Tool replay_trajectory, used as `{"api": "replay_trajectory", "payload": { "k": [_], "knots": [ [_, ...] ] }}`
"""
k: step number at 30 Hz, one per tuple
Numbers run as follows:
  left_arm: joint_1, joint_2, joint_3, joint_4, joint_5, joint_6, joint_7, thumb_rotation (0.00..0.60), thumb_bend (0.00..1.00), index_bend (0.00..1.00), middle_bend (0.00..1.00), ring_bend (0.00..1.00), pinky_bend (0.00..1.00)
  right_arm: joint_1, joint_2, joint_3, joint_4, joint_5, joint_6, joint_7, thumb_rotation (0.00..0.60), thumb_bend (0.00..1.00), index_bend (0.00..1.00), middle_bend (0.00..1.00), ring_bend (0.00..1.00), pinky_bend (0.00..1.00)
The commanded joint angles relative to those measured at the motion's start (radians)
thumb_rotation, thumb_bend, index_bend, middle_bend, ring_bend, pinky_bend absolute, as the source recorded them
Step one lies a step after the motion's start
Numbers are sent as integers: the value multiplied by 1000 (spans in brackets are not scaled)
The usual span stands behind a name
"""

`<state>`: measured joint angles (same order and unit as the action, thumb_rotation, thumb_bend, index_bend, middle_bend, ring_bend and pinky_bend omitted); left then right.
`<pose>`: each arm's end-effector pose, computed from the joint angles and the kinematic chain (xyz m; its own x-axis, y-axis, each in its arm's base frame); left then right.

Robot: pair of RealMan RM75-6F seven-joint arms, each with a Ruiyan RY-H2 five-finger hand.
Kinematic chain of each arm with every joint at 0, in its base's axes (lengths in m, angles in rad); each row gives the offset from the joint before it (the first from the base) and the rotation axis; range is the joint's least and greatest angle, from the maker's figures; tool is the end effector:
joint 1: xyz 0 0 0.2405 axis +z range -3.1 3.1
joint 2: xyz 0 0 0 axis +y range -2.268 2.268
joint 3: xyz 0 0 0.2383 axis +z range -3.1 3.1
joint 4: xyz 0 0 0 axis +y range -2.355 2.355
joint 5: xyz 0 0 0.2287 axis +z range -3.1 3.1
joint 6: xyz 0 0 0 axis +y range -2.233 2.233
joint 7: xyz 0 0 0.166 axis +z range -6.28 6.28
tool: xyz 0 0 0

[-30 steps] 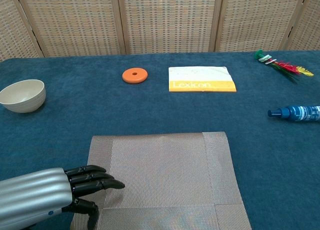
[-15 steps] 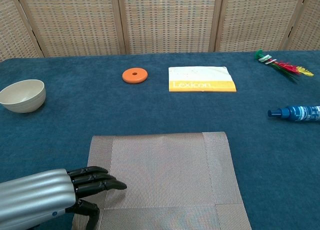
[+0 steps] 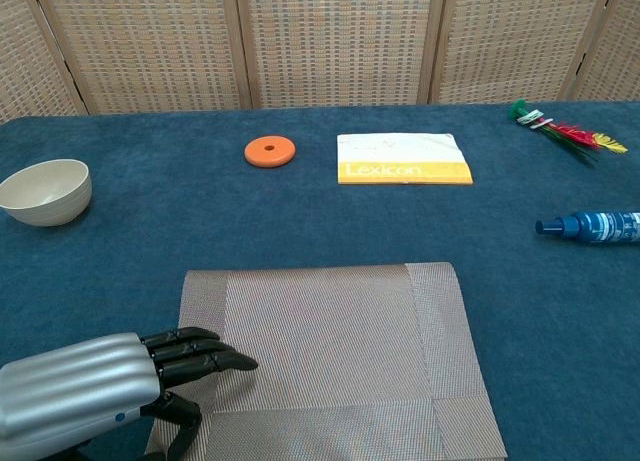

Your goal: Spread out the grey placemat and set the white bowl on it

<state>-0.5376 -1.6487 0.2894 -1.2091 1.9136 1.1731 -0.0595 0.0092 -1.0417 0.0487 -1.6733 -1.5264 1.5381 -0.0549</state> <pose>-0.2021 0.1842 -0.1026 0.6024 0.3467 0.7189 0.5925 -0.7978 -0.1117 -0.3034 -0.1797 0.1579 0.4616 0.0178 0.8869 -0.8868 0.0320 0.4610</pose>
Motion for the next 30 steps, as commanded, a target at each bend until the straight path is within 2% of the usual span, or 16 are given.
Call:
{"api": "replay_trajectory", "payload": {
  "k": [1,4,9,14,17,18,20,22,27,30],
  "knots": [
    [-2,-3,-8,-6,-7,0,-3,600,538,723,0,0,0,0,1,0,0,0,0,2,600,0,0,0,0,0],
    [-9,-1,-26,-27,-24,-4,-15,600,565,742,0,0,0,0,2,0,-1,0,0,5,600,0,0,0,0,0],
    [-41,40,-92,-139,-90,-42,-9,600,566,751,0,0,0,0,2,0,-1,-1,1,4,600,0,0,0,0,0],
    [-113,119,-260,-348,-296,-187,88,600,570,754,0,0,0,2,0,-2,-1,-4,-4,2,600,0,0,0,0,0],
    [-161,145,-351,-414,-425,-269,143,600,573,755,0,0,0,2,0,-2,-2,-7,-1,-1,600,0,0,0,0,0],
    [-184,149,-393,-420,-486,-299,172,600,576,755,0,0,0,1,0,-3,-3,-8,0,-2,600,0,0,0,0,0],
    [-219,149,-446,-412,-576,-347,199,600,591,753,0,0,0,0,0,-4,-4,-8,0,-3,600,0,0,0,0,0],
    [-244,153,-478,-402,-647,-383,209,600,604,749,0,0,0,-1,0,-4,-4,-9,2,-4,600,0,0,0,0,0],
    [-285,155,-527,-341,-753,-406,251,600,605,748,0,0,0,-1,-2,-4,-3,-8,1,-5,600,0,0,0,0,0],
    [-307,140,-560,-267,-828,-404,257,600,605,748,0,0,0,2,-3,-6,-1,-4,-8,-6,600,0,0,0,0,0]
  ]
}}
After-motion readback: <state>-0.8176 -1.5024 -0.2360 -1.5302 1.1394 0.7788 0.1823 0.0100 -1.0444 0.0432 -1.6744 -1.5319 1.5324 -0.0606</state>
